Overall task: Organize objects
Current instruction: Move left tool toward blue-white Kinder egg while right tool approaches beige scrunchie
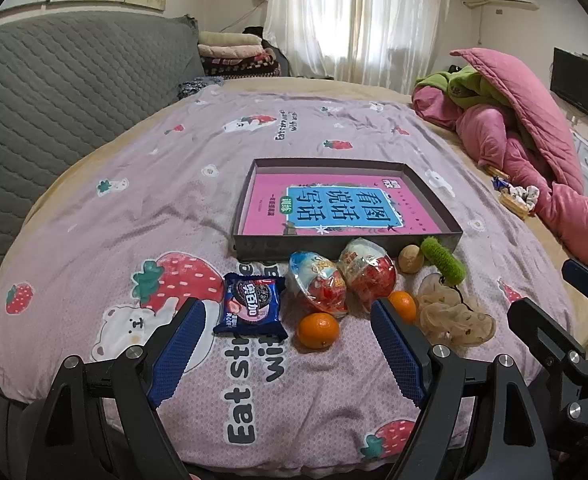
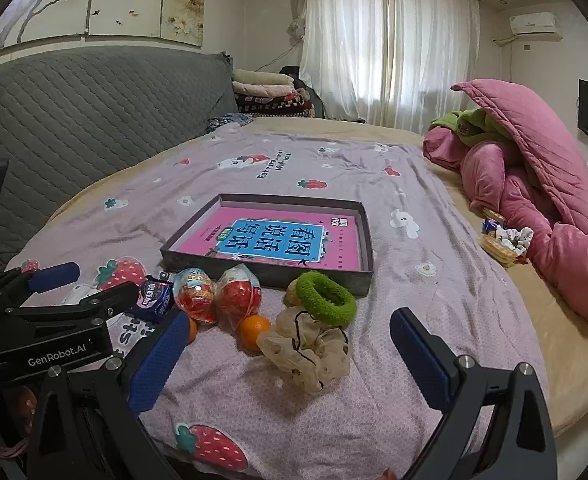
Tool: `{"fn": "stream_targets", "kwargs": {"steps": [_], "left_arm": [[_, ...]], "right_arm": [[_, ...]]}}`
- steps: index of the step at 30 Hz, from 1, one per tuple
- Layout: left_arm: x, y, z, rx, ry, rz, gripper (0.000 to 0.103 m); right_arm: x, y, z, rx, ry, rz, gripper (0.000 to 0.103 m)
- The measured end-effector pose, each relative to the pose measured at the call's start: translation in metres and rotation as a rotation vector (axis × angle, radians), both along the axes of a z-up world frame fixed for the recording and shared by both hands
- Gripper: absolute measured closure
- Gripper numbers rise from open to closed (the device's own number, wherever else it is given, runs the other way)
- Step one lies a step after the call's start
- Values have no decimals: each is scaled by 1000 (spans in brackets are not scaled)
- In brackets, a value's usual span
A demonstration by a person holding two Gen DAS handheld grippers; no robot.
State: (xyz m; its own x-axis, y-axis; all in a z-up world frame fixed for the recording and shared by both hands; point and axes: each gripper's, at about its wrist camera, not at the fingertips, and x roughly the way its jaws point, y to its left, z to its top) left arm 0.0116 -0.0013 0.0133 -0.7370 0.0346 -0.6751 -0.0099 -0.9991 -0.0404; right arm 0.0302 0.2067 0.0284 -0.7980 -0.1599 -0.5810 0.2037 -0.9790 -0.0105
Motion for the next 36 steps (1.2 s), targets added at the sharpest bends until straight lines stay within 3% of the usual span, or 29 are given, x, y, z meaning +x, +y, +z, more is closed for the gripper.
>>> {"fn": "stream_targets", "kwargs": {"steps": [25,36], "left_arm": [[-5,3,-20,-14,-51,-13,18],[-9,-8,-40,0,-100,-21,18]], "right_arm": [[-5,6,-18,1,-46,-1,2],[-15,11,-40,-2,-96,-3,2]]}}
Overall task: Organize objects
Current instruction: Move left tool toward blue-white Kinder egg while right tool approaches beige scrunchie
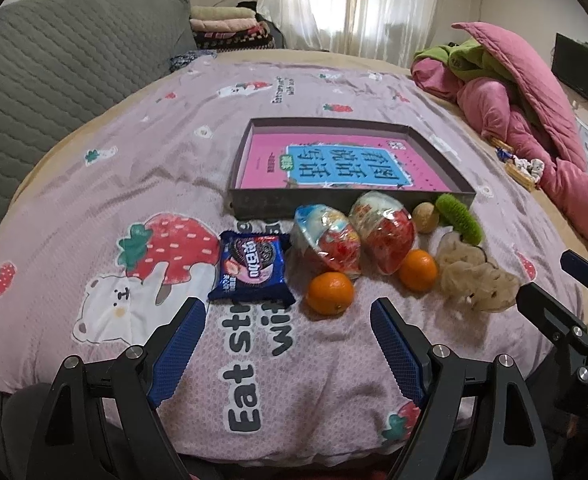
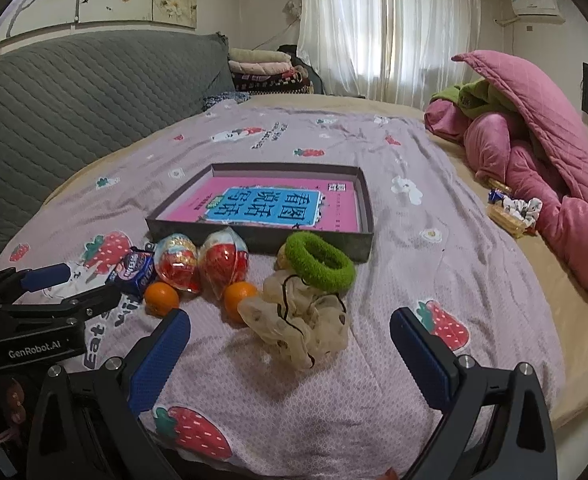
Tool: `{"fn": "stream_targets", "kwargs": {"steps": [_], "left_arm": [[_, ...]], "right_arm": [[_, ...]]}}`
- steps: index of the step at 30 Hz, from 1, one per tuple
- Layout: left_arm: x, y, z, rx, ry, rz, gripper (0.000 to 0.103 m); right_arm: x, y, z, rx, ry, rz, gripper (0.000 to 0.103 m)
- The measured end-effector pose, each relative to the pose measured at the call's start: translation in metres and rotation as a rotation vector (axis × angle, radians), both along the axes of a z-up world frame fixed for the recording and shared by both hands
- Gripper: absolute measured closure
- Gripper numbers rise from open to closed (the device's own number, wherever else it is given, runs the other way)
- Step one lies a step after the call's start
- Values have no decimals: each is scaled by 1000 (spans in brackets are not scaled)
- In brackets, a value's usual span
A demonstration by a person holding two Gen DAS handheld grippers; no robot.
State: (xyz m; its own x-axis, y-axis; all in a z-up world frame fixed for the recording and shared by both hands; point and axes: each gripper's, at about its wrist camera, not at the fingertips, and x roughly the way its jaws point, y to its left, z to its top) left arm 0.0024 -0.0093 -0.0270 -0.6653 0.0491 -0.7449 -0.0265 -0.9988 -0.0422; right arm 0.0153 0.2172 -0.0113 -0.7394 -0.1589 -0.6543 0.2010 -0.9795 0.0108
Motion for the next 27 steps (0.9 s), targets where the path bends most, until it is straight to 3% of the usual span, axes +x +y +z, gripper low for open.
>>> {"fn": "stream_targets", "kwargs": {"steps": [12,19,27], "left_arm": [[-10,-2,-21,9,-47,-26,18],[-25,-19,-32,31,-76,20,18],[-38,-10,-28,33,-69,-3,18]], "right_arm": [[-15,11,-27,-21,-68,-8,2],[-24,12,-38,-19,-90,-2,2],[-30,11,-43,-28,-109,4,2]]}}
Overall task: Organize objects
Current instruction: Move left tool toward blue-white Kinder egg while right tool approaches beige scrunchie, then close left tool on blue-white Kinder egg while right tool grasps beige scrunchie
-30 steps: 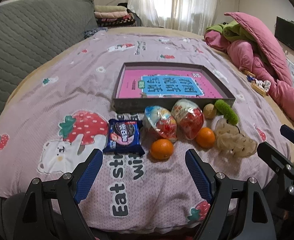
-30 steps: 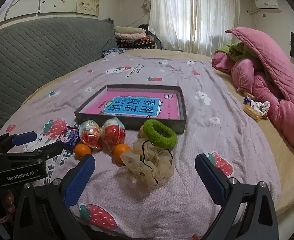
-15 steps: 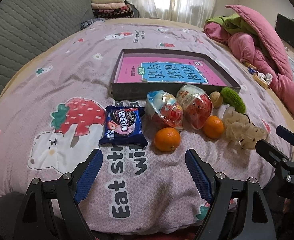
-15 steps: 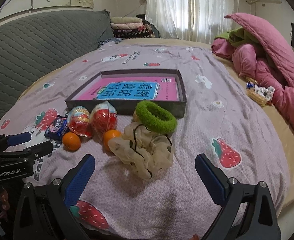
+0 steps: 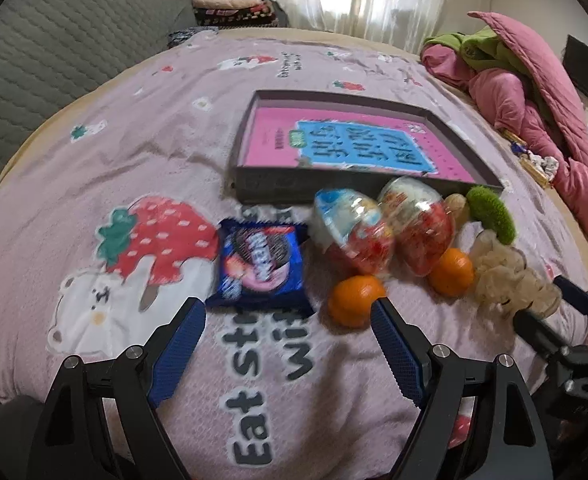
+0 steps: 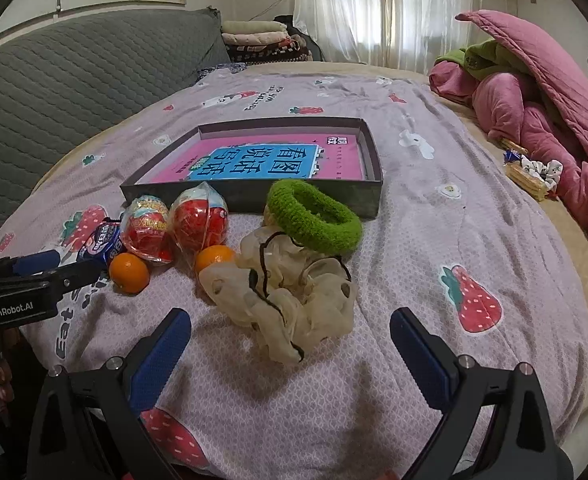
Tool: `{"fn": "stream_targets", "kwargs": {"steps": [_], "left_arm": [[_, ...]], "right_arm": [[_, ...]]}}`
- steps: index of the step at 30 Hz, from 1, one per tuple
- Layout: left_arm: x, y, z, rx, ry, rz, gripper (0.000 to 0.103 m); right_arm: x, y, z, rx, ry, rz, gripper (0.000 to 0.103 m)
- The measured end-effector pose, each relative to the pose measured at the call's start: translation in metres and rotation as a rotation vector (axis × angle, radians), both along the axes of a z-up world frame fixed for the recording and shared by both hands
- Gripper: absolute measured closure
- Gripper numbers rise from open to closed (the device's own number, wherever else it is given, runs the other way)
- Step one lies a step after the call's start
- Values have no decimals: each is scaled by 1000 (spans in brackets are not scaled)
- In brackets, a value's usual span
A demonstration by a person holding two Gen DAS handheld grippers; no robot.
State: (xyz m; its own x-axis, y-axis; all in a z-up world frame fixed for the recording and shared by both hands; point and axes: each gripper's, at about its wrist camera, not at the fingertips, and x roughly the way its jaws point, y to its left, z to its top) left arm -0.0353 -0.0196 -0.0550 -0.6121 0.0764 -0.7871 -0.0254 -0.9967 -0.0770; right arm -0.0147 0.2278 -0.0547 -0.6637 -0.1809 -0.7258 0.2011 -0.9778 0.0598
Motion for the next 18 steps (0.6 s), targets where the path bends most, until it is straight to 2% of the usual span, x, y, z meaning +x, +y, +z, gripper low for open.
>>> {"fn": "stream_targets", "kwargs": {"steps": [14,18], "left_arm": [[-42,25,5,9,-9,-35,18],[-54,27,2,29,-27,-33,18]], "right_arm": [[-18,-4,-11,27,-31,1,8],[-23,-9,-16,47,-37,15,17]]}}
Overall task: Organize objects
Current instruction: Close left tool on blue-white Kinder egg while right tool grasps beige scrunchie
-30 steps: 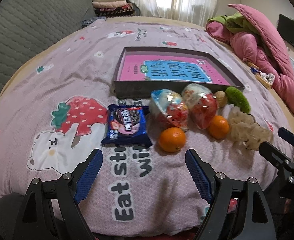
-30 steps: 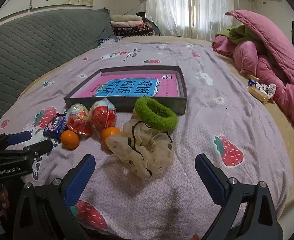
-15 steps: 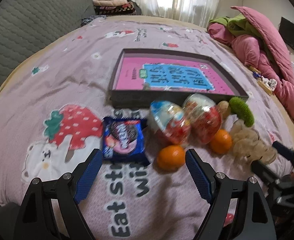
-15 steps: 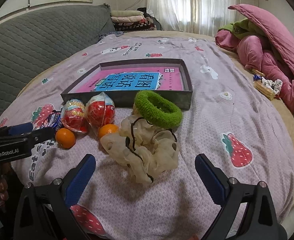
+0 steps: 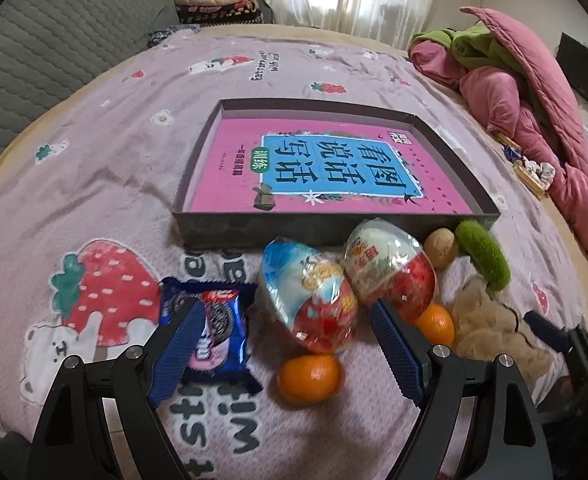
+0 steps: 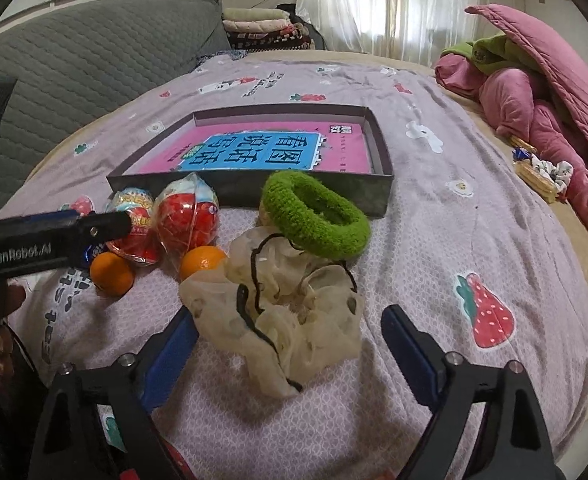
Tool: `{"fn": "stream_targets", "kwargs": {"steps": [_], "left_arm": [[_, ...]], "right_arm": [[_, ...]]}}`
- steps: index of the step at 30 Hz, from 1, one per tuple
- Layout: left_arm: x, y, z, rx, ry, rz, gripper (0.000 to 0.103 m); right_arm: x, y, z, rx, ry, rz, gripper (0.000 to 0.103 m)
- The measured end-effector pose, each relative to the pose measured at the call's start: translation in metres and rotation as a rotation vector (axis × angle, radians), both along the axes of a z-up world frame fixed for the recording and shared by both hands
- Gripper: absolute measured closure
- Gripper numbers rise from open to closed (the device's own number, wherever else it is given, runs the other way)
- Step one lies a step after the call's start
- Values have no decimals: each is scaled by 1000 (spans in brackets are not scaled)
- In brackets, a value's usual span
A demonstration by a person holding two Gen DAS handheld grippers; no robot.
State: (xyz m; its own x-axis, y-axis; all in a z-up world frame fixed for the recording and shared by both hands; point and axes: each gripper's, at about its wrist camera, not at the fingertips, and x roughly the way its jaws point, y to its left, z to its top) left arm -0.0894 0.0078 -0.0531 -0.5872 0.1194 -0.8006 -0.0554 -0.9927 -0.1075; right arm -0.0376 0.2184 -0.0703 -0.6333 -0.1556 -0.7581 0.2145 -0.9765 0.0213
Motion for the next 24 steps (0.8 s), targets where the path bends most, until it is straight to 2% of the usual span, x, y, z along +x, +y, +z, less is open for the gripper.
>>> {"fn": "stream_targets", "kwargs": {"steps": [7,13,16,18,19,21,24], "left_arm": [[-18,-5,-12,29,-49,21,18],[-27,-3,-15,40,-62,27,18],[-31,5,-17,13,-76,9,19],[-31,10,-18,-2,-83,-4,25],[-31,14,-19,-6,-88,-17,28],[-32,17,-21,-1,-96,-30,42],[-34,13,-27,60,-135,-32,45]], "right_arm": [[-6,-2,-7,11,-17,16,33],[-12,-2,-9,-3,-28,22,36],[-15,-2,-11,-2,-36,24,40],[-16,-1,-12,-3,-37,24,44],[-16,-1,-12,-1,-38,20,49],[-17,-1,-13,-14,-40,21,53],[-16,0,-12,-21,-34,24,63]]}}
